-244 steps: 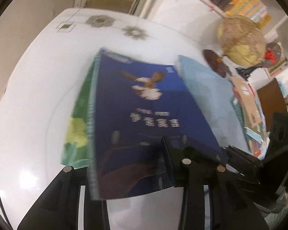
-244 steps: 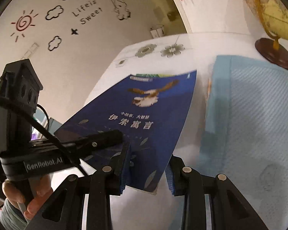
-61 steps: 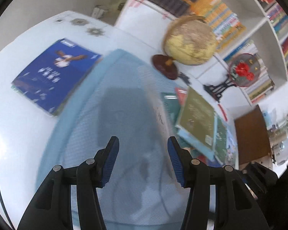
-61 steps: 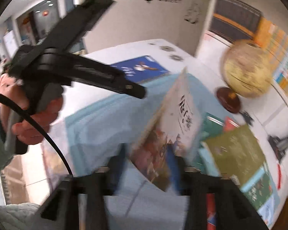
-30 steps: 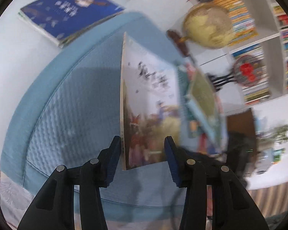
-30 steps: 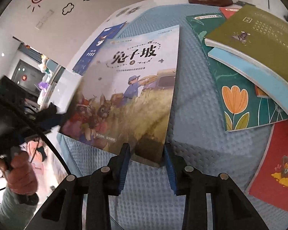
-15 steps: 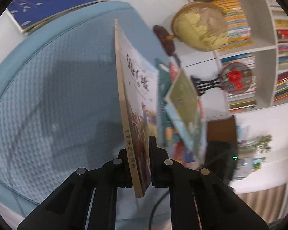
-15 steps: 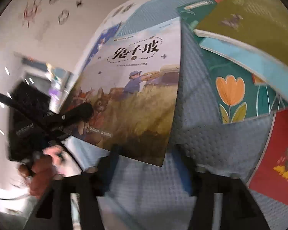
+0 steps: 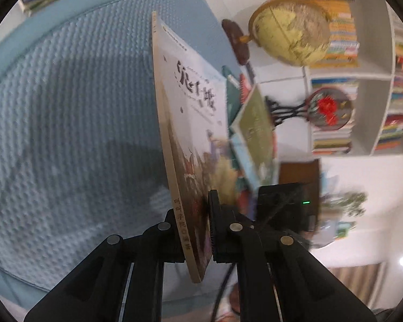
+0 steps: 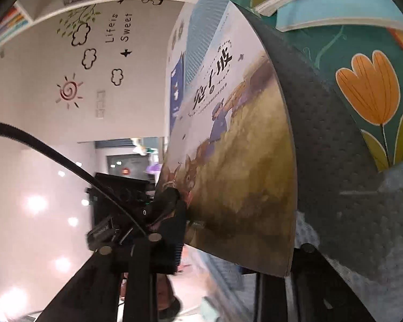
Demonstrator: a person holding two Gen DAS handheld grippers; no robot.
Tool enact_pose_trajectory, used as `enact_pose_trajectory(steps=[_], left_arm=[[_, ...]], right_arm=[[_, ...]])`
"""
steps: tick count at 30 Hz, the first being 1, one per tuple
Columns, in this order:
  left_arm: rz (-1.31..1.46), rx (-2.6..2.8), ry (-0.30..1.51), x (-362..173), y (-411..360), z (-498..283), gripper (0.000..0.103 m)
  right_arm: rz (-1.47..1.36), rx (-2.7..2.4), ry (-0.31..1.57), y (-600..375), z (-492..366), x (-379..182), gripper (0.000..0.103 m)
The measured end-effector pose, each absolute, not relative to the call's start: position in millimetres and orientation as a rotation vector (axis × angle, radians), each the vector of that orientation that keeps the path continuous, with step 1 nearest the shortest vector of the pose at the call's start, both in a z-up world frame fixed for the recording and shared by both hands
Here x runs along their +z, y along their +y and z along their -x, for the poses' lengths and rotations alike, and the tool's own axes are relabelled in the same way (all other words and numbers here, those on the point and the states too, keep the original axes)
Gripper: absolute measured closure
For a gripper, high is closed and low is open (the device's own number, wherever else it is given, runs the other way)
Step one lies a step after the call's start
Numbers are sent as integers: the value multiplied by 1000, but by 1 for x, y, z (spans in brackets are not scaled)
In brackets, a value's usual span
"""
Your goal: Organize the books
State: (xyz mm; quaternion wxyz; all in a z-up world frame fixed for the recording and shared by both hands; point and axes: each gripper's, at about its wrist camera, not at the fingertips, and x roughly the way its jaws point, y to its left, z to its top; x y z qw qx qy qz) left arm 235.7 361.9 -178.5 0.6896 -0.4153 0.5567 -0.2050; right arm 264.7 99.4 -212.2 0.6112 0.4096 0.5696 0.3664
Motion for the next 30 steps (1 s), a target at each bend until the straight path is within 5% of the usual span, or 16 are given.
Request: enact_pose_trajectory(steps=[11,30], left_arm=[[344,-390,1246,-139,333,-235,93],[209,-419,1105,-83,507,-323,91]], right_arm=[[-369,642,1181,167,-240,-152,81],[-249,559,1008,361,-319,-92,78]])
